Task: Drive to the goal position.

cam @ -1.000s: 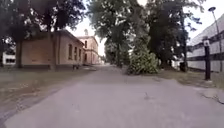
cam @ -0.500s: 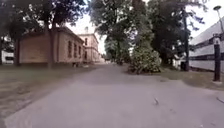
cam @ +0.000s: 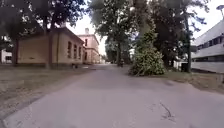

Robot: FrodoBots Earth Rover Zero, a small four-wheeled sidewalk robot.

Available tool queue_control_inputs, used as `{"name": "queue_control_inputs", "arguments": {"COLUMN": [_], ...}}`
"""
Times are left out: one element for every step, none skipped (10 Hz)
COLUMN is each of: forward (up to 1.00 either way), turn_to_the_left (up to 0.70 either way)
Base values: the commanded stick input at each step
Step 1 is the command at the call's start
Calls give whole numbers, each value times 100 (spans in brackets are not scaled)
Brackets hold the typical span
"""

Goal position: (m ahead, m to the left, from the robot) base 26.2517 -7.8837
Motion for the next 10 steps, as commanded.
{"name": "queue_control_inputs", "arguments": {"forward": [85,85,85,85,85,85,85,85,85,85], "turn_to_the_left": [0,0,0,-12,-34,-30,0,0,0,0]}}
